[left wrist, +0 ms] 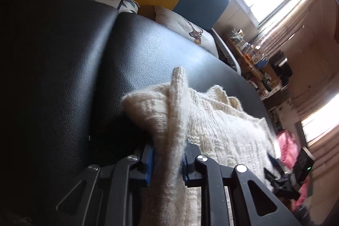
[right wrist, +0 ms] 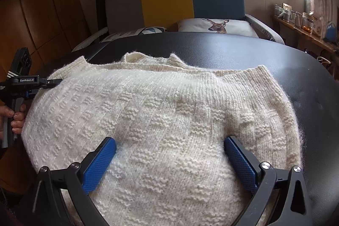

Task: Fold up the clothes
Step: 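Pinch the sweater edge with the left gripper and lift it up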

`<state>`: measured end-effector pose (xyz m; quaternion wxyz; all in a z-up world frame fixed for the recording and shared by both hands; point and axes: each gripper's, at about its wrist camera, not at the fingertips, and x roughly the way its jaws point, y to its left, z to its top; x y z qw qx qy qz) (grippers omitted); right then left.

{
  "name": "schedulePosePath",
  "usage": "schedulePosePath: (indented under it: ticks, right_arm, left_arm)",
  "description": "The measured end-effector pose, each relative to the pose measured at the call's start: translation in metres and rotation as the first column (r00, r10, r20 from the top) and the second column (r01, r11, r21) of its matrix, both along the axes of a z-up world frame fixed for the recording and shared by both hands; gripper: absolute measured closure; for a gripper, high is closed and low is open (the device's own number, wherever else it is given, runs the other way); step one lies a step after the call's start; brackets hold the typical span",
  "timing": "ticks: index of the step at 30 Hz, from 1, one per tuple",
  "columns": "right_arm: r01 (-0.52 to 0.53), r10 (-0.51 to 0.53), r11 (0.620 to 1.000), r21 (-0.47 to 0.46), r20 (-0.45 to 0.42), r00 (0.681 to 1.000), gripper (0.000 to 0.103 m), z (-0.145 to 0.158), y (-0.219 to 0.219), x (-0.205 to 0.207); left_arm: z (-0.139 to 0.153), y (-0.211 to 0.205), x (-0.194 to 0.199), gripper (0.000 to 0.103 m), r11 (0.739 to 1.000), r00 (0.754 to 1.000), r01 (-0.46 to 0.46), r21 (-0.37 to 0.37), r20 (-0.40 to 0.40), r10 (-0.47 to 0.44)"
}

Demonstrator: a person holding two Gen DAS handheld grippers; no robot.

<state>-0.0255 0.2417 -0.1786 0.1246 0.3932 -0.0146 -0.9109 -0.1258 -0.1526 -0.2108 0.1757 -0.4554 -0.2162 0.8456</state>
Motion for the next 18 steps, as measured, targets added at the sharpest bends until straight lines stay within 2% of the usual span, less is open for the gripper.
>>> schedulePosePath:
  ticks: [2,5,9,12,15,18]
  right_arm:
    - [-0.022,0.022,1.000,-0.013,0.039,0.999,0.000,0.005,0.001,-0.004]
    - [-0.112,0.119,0.990,-0.084,0.081,0.990,0.001,0.023,0.009,-0.006]
    - [-0.230,0.232,0.973,-0.032,0.101,0.967,0.002,0.046,0.017,-0.005]
    - [-0.323,0.322,0.946,-0.014,0.154,0.934,0.003,0.050,0.020,-0.009]
    - [-0.417,0.404,0.909,0.018,0.216,0.889,0.004,0.046,0.015,-0.018]
    - [-0.480,0.431,0.872,0.091,0.321,0.843,0.006,0.024,0.011,-0.033]
  left_arm:
    - [0.004,0.001,-0.005,0.086,1.000,1.000,-0.009,-0.015,0.006,0.009]
    - [0.009,-0.008,-0.015,0.087,0.999,0.999,-0.037,-0.026,0.016,0.037]
    - [0.018,-0.018,-0.027,0.087,0.997,0.999,-0.044,-0.070,0.014,0.045]
    - [0.025,-0.025,-0.040,0.087,0.995,0.999,-0.030,-0.098,0.019,0.032]
    - [0.033,-0.028,-0.047,0.087,0.996,1.000,-0.003,-0.094,0.028,0.006]
    - [0.043,-0.026,-0.052,0.087,0.997,0.999,0.023,-0.072,0.037,-0.021]
